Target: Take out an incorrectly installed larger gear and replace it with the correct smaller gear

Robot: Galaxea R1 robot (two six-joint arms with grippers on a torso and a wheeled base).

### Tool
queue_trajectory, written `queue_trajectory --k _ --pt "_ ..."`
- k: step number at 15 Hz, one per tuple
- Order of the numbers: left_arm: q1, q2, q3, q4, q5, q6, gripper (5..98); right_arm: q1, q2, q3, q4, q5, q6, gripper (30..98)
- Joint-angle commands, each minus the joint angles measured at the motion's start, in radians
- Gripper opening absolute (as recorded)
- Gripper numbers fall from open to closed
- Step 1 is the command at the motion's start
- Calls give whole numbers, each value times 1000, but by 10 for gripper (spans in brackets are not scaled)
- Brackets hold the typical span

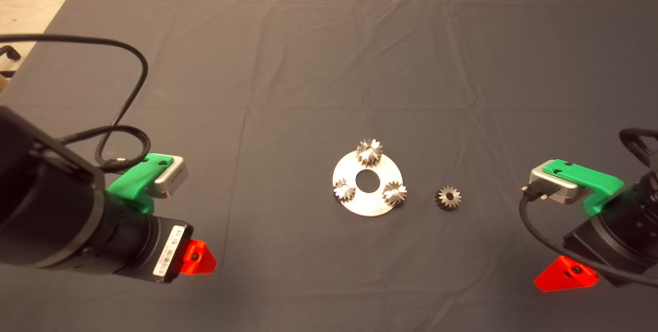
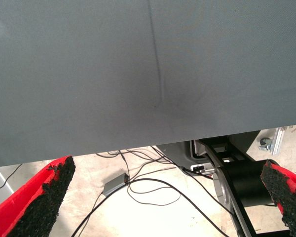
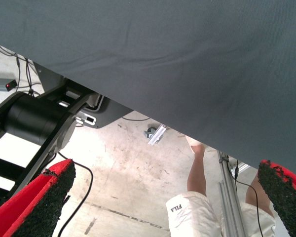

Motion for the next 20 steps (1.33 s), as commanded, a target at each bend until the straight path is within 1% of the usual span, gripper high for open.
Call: queue_trajectory --k 1,3,5,7,8,9,10,12,13,15,17,20 --pt "-9 2 10 -9 17 -5 978 14 23 -106 -128 0 -65 977" --pt "-9 2 11 -9 17 -3 978 1 56 -218 -171 3 -150 977" --pt "-9 1 11 -9 17 4 978 -7 115 -341 -247 5 -221 977" --pt "-9 1 10 -9 12 3 978 -16 218 -459 -281 6 -281 977" --pt "-9 1 11 -9 12 4 978 -22 272 -503 -308 6 -307 977" --pt "-9 -1 11 -9 14 4 978 -28 316 -524 -343 6 -327 977" --pt "-9 -2 11 -9 14 4 978 -34 352 -541 -371 6 -339 977" --pt "-9 -1 11 -9 15 4 978 -72 404 -580 -421 6 -344 977" --pt "-9 -1 11 -9 15 6 978 -93 427 -574 -467 6 -351 977" --pt "-9 -2 11 -9 14 6 978 -104 468 -549 -527 5 -351 977" --pt "-9 -2 11 -9 13 6 978 -107 468 -546 -551 5 -350 977" --pt "-9 -2 11 -9 12 7 978 -164 469 -543 -622 6 -350 977"
